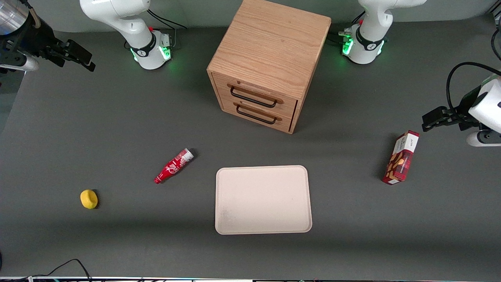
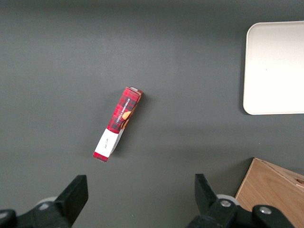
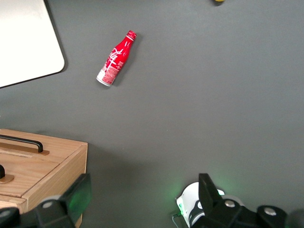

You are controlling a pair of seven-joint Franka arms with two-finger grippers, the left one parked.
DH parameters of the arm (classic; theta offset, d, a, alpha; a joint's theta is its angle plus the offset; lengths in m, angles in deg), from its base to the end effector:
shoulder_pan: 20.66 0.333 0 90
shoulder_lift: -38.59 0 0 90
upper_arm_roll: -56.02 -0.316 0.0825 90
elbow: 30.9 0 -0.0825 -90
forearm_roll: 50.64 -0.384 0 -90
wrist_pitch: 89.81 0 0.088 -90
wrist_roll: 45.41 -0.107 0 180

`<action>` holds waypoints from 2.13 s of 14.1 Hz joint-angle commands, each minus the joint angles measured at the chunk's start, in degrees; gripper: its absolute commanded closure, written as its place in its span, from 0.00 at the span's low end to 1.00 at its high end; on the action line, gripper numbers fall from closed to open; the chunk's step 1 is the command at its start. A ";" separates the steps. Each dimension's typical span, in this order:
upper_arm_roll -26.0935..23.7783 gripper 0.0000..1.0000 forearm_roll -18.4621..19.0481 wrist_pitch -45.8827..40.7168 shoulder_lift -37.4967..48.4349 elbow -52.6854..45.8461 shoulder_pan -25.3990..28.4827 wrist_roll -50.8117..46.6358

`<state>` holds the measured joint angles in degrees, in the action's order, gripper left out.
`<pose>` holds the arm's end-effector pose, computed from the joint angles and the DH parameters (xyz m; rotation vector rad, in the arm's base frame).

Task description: Place coke bottle on tray

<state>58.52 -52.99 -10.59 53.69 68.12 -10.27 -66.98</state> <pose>0.4449 0.0635 0.6685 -3.0883 0.3579 0.1443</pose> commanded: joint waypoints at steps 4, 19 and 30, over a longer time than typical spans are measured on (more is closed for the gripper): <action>0.40 0.00 0.51 -2.40 -0.94 -2.08 -0.11 1.28; 0.40 0.00 2.53 -2.40 -3.49 -4.79 -0.02 6.64; -0.66 0.00 -2.74 4.88 -25.26 -10.16 0.77 -28.13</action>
<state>57.87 -54.60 -7.06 34.50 59.83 -9.75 -87.59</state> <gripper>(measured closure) 0.000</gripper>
